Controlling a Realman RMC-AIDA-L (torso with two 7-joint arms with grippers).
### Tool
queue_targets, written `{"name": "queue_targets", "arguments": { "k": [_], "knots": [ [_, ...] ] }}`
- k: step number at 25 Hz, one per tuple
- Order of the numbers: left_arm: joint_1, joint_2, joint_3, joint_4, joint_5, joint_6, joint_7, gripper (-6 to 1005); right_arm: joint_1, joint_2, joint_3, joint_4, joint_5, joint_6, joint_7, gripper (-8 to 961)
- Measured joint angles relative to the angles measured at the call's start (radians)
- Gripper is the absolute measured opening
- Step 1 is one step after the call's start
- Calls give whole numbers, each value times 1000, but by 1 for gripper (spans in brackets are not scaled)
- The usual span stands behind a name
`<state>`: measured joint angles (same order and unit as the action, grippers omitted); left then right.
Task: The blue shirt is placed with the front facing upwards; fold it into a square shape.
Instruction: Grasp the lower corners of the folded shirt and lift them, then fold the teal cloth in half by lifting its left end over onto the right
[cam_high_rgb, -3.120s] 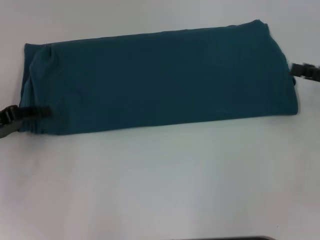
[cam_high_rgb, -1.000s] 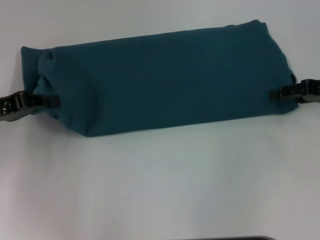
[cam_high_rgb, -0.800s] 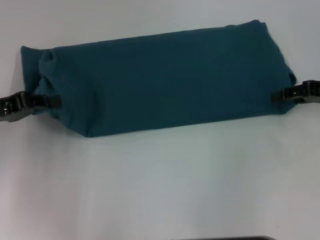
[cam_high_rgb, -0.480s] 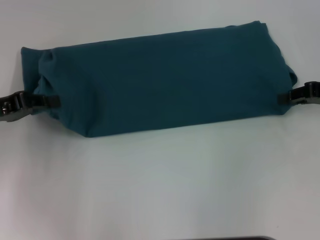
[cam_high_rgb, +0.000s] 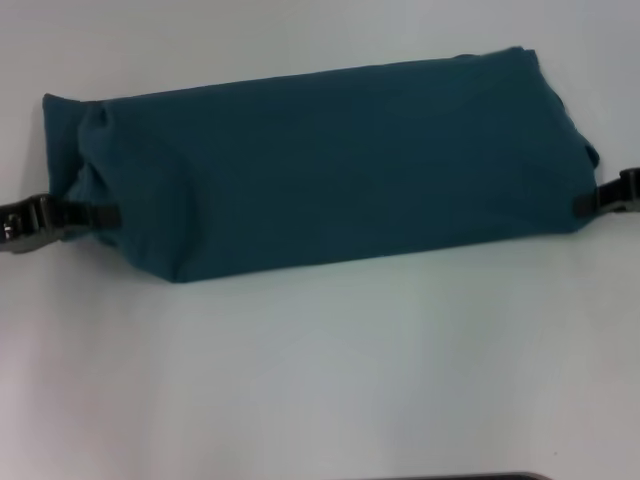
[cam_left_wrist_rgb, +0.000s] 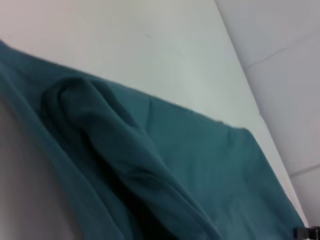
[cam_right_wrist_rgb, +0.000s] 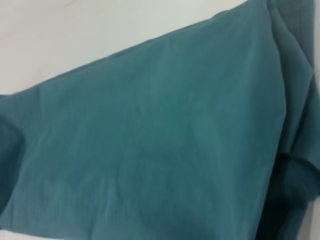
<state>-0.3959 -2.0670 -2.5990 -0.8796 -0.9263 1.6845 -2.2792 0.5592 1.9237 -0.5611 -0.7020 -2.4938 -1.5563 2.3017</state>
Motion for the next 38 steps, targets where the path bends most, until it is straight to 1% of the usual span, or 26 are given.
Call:
{"name": "queue_targets", "arguments": {
  "k": [2,3,6,10,11,14,17,22,28,33,38],
  "knots": [
    [0,11,21,-3,19,39,-12,4,3,-3,-6,-13,-34,-39,7,28],
    [2,14,27,-9,32,62,-17,4,3,-3,-10,-31,-60,-71,10,22],
    [8,15,32,-36,81,124,-26,5,-3,9,-16,-84,-118,-151,15,19],
    [19,4,32,-84,167,186,-47,6,-17,24,-20,-145,-161,-257,10,25],
    [28,-2,32,-103,183,206,-52,6,-25,31,-21,-165,-173,-290,9,27],
    [57,-21,37,-156,204,251,-62,7,-51,53,-23,-228,-207,-354,8,32],
    [78,-27,41,-183,220,277,-70,8,-83,67,-22,-276,-217,-397,10,36],
    [97,-33,60,-186,230,304,-72,9,-121,69,-23,-296,-232,-403,13,44],
    [109,-37,50,-190,229,305,-80,11,-127,80,-20,-292,-273,-387,-3,53],
    [109,-32,6,-184,220,307,-65,13,-117,78,16,-293,-254,-392,-16,61],
    [115,-23,-15,-168,238,294,-67,14,-114,71,26,-280,-233,-392,-22,69]
  ]
}}
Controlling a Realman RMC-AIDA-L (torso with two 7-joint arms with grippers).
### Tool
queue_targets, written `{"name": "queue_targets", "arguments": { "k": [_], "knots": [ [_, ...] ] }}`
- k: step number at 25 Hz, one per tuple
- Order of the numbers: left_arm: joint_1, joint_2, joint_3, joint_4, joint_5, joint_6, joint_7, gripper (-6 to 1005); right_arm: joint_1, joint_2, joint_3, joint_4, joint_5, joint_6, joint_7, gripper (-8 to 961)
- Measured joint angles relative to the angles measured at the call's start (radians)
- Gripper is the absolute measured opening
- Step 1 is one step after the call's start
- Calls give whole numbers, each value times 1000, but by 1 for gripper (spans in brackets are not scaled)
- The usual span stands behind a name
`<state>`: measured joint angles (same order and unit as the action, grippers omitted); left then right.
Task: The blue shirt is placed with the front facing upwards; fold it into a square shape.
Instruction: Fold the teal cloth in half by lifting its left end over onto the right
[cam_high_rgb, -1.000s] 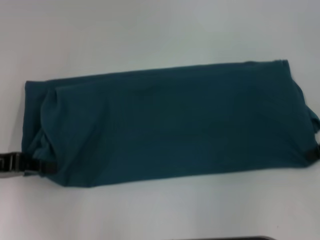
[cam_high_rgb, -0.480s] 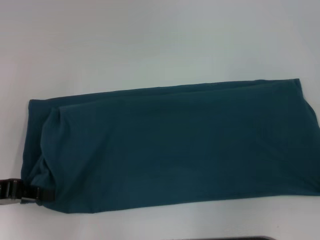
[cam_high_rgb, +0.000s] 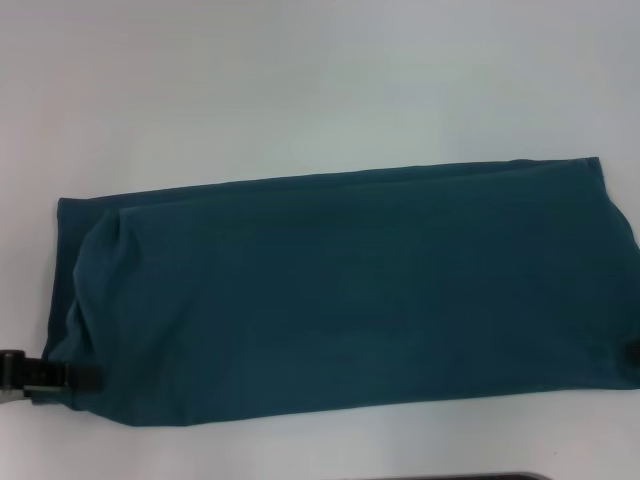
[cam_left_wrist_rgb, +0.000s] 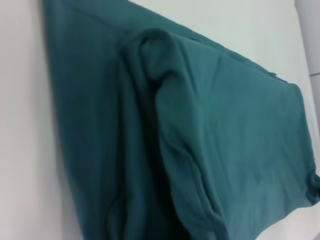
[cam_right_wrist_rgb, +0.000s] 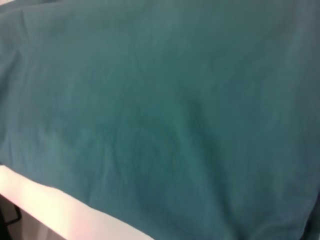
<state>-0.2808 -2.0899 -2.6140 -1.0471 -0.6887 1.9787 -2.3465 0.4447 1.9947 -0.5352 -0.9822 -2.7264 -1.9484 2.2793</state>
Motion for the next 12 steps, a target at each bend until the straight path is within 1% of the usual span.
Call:
{"name": "queue_targets", "arguments": {
  "k": [2,3,4,5,6,8,9,10,11,12],
  "knots": [
    [1,7,-24,-2,21,-5,-5,86,1,-11,7,7,-1,6,1,72],
    [1,12,-51,-10,33,-5,-7,123,1,-18,11,10,-2,8,3,180],
    [0,20,-94,-22,47,-5,-8,159,0,-30,18,11,-3,14,7,287],
    [-2,25,-115,-27,53,-6,-8,195,-1,-42,30,12,-2,17,10,336],
    [-7,36,-170,-39,61,-6,-8,273,-2,-56,46,12,-1,22,15,386],
    [-15,49,-231,-53,59,-6,-6,429,0,-71,84,10,7,33,21,485],
    [-17,51,-245,-58,48,-6,-1,464,4,-77,134,3,53,36,4,534],
    [-18,50,-255,-64,20,-6,12,500,4,-77,134,3,53,36,4,541],
    [-18,46,-258,-63,-26,-4,38,535,5,-75,155,1,95,35,-20,548],
    [-18,41,-257,-59,-59,0,60,570,2,-69,165,4,154,24,-58,555]
  ]
}}
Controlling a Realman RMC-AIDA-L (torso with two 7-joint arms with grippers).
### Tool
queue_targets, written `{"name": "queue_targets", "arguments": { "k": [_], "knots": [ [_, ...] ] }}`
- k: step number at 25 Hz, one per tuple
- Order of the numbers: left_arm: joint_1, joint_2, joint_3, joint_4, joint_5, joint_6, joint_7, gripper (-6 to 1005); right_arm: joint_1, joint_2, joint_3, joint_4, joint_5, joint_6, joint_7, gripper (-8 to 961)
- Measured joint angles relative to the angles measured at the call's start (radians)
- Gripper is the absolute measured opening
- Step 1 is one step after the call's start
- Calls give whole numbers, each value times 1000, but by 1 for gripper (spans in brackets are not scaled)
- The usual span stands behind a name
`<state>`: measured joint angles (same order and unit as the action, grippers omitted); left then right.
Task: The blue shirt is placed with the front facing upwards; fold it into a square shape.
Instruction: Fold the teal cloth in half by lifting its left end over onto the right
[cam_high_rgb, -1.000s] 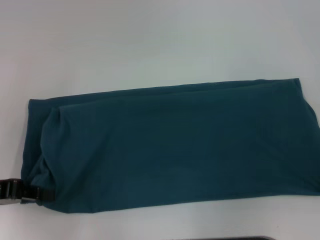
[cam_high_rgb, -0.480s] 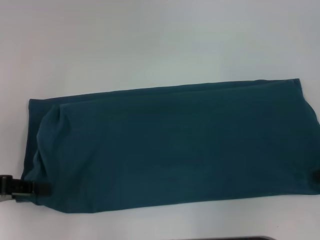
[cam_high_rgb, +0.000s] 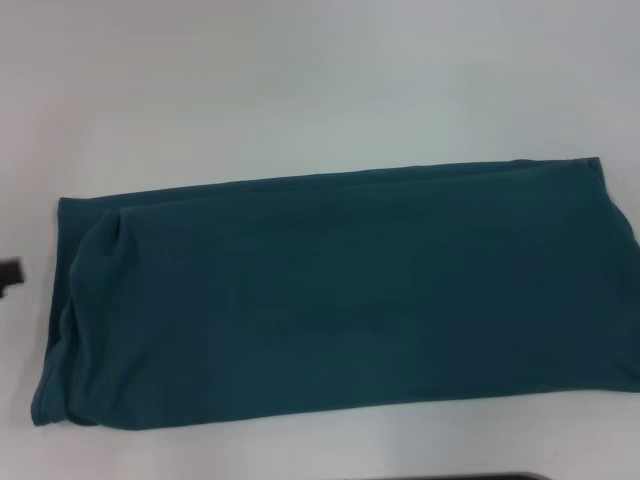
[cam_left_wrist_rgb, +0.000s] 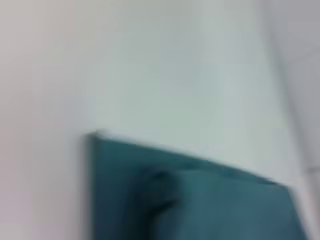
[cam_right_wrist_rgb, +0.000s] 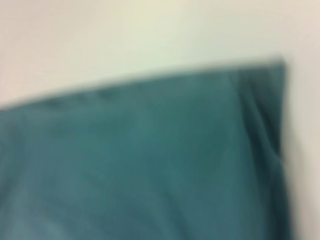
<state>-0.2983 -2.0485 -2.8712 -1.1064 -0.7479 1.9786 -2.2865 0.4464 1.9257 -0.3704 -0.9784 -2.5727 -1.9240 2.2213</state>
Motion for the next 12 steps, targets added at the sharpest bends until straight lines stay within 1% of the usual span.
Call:
{"name": "queue_targets", "arguments": {
  "k": [2,4,6,7,9,11,12],
  "knots": [
    [0,-12,7,53,-84,16,99,641,-9,21,2,22,128,-27,-116,569],
    [-2,-20,28,132,-141,29,215,636,-16,46,-3,66,212,-48,-268,583],
    [-3,-24,55,220,-187,32,342,631,-20,69,3,126,266,-49,-426,597],
    [-3,-27,61,250,-197,31,389,628,-21,75,8,152,281,-42,-474,604],
    [-4,-32,63,293,-212,26,475,628,-22,76,26,214,310,-20,-528,618],
    [-3,-42,56,315,-232,18,538,627,-22,66,38,289,333,10,-546,617],
    [-2,-44,55,316,-236,16,543,627,-20,60,31,320,333,25,-546,617]
  ]
}}
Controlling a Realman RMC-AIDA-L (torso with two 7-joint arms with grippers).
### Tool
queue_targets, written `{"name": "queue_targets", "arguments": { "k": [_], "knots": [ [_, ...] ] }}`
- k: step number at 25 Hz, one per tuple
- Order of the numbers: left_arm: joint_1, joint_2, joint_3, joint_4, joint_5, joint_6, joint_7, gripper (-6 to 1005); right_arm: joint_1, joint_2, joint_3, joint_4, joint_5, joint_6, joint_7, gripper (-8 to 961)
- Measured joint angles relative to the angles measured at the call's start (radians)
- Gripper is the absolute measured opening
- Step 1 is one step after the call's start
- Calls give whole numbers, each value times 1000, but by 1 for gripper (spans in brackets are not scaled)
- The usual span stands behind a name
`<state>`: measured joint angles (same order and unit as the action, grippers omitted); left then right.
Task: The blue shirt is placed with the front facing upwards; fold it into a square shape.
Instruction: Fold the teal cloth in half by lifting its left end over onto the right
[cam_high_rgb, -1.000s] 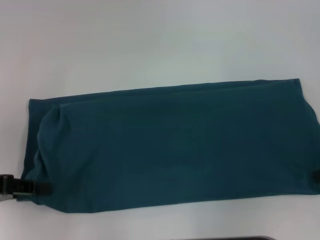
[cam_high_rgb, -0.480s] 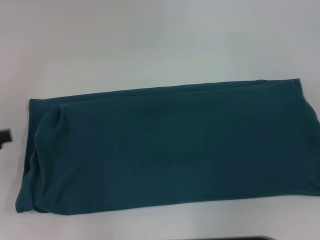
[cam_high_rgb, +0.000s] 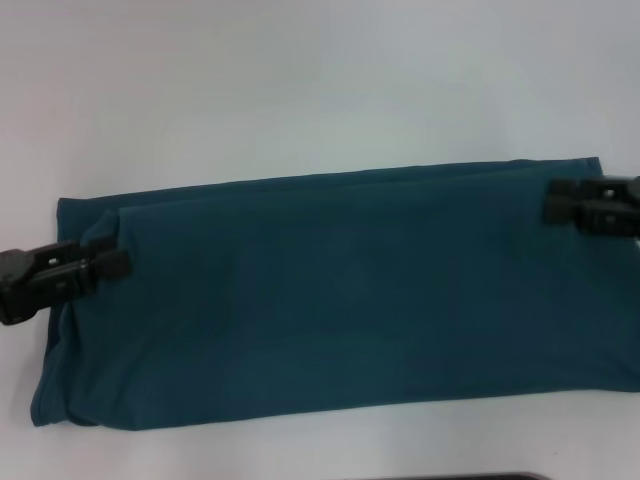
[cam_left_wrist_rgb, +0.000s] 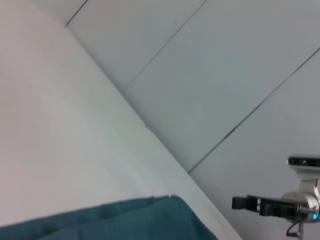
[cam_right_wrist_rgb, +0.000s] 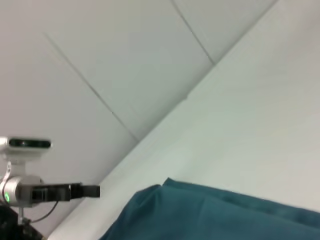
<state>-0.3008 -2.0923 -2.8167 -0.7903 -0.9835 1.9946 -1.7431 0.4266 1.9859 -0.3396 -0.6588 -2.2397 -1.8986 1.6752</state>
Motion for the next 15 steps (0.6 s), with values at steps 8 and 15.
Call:
{"name": "queue_targets", "arguments": {
  "k": [8,15],
  "knots": [
    [-4,33,34,35,1,2,-88,628,17,-6,-78,58,-56,59,69,646],
    [-27,54,71,91,24,-64,-317,679,15,9,-76,70,-49,93,93,829]
  ]
}}
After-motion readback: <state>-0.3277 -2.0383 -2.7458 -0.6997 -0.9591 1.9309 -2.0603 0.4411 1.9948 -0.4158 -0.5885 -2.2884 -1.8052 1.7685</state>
